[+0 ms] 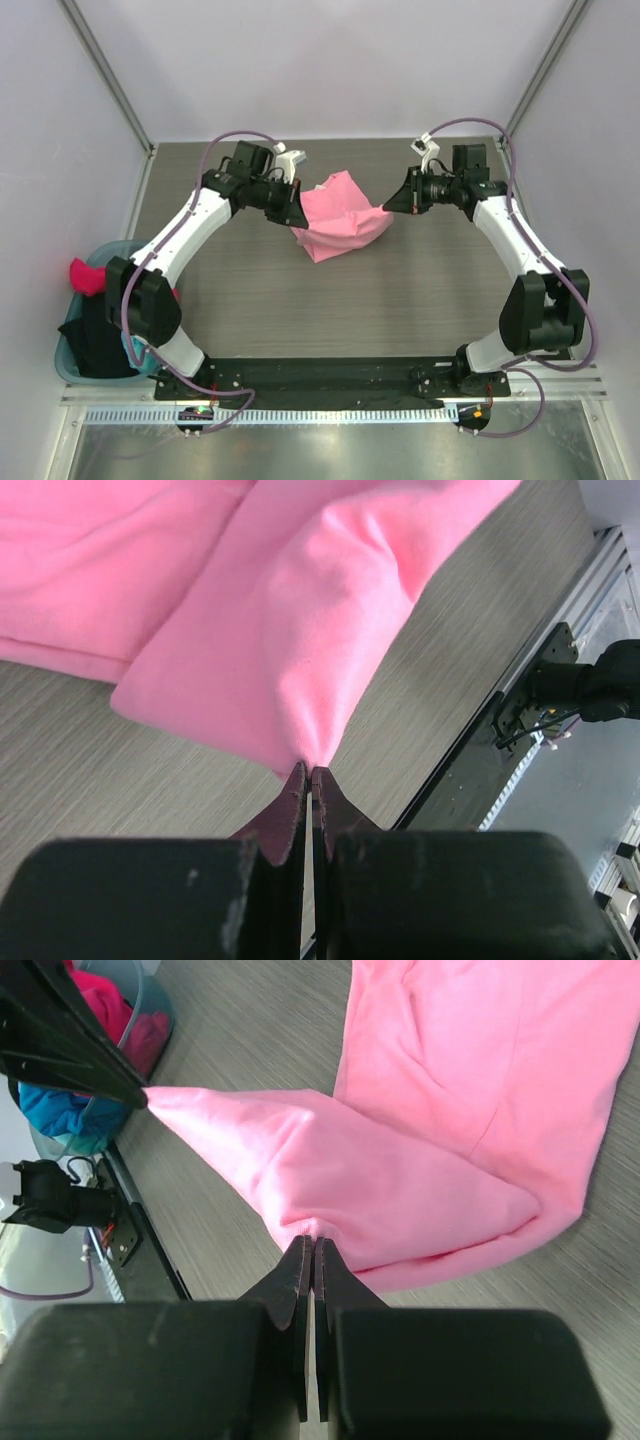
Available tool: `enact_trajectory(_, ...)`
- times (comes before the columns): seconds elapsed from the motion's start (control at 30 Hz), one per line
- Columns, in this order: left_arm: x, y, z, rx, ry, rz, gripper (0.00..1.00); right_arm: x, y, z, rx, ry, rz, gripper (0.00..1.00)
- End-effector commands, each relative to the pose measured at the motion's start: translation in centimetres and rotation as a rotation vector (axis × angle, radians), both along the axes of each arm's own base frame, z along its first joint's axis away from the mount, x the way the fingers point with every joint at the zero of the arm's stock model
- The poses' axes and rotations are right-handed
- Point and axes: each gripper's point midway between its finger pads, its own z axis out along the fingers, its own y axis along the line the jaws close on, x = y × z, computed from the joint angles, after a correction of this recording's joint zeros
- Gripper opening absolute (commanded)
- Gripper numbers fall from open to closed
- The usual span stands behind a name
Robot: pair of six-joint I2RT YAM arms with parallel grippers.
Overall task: Fold and stack the t-shirts
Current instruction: Fold the tshirt
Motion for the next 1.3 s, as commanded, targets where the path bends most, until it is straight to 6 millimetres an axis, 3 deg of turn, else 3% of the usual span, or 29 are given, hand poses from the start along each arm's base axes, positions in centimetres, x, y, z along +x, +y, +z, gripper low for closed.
enact_trajectory(0.0, -0.2, -0.2, 3.4, -0.059, -0.068, -0.037, 0.0, -1.4, 0.2, 2.5, -0.025, -0.095, -0.013, 0.01)
enact_trajectory(0.17, -2.0, -0.4, 4.4, -0.108, -0.026, -0.047, 0.0, -3.6, 0.7, 3.0, -0.024, -0.101, -0.036, 0.01)
enact_trajectory(0.4, -5.4, -0.2, 5.1, -0.165, 0.016, -0.068, 0.0, -7.2, -0.4, 3.6, 0.013, -0.081, -0.116, 0.01)
enact_trajectory(0.6, -9.5, 0.8, 3.2, -0.175, 0.087, -0.085, 0.0, -10.4, -1.2, 2.9, 0.077, -0.017, -0.207, 0.01)
enact_trajectory(0.73, -10.6, 1.6, 1.2, -0.155, 0.106, -0.069, 0.0, -12.1, -1.5, 1.6, 0.06, 0.001, -0.21, 0.01)
enact_trajectory(0.8, -10.1, 1.9, 0.5, -0.165, 0.119, -0.04, 0.0, -11.9, -1.6, 1.2, 0.047, 0.01, -0.211, 0.01)
enact_trajectory(0.93, -8.1, 2.3, 0.2, -0.191, 0.141, 0.024, 0.0, -10.3, -1.3, 2.2, 0.047, -0.026, -0.199, 0.01)
enact_trajectory(1.07, -5.6, 2.3, -0.3, -0.181, 0.132, 0.052, 0.0, -7.6, -1.2, 3.7, 0.012, -0.094, -0.173, 0.01)
enact_trajectory(1.1, -4.7, 2.0, 0.3, -0.185, 0.104, 0.047, 0.0, -6.7, -1.2, 2.9, -0.003, -0.076, -0.17, 0.01)
enact_trajectory(1.13, -4.0, 1.9, 0.3, -0.179, 0.09, 0.039, 0.0, -5.9, -1.2, 3.7, -0.006, -0.098, -0.165, 0.01)
enact_trajectory(1.27, -0.7, 1.2, 0.9, -0.163, 0.048, 0.032, 0.0, -2.6, -0.9, 3.4, -0.03, -0.118, -0.15, 0.01)
